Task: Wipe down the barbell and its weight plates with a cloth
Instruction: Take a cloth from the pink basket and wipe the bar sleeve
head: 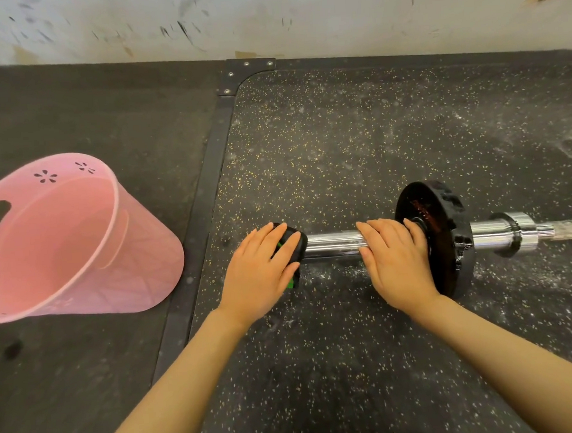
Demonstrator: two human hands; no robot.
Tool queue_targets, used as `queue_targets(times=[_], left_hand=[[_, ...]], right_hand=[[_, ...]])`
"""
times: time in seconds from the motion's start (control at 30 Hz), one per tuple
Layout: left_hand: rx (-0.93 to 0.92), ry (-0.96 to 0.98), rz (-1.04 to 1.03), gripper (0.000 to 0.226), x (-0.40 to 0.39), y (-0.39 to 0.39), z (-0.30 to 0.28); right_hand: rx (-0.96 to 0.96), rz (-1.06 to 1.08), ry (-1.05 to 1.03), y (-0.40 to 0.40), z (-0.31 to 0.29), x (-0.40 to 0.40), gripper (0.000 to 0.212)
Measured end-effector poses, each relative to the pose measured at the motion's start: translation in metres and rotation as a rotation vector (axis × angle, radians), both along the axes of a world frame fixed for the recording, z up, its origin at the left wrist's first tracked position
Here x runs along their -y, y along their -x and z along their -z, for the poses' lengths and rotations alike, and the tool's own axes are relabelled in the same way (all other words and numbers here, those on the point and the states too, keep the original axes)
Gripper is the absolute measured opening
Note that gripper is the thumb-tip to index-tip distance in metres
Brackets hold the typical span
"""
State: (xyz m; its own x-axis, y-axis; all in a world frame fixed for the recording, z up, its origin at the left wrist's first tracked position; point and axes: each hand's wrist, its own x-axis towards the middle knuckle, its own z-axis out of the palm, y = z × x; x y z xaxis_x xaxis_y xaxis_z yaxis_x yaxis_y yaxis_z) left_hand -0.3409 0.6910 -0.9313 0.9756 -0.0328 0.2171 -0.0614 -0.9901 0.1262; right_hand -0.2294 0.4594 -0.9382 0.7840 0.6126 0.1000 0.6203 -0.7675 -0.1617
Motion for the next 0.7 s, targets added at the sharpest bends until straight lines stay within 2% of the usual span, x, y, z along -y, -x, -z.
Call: queue_targets(times=[0.2,0.47,0.7], left_hand=[[0.014,-0.005,-0.008,0.036,0.009,-0.019,-0.002],[-0.083,-0.006,0.065,0.049,0.04,-0.049,-0.008],[-0.003,0.072,-0.073,0.045,0.007,-0.019,-0.002]], right_hand=[[0.006,0.002,-0.004,-0.001,0.001,0.0,0.047],[0.018,0.0,-0.014,-0.001,0.002,-0.001,0.047],[0.022,-0.005,-0.031,0.0,0.003,0.001,0.045]])
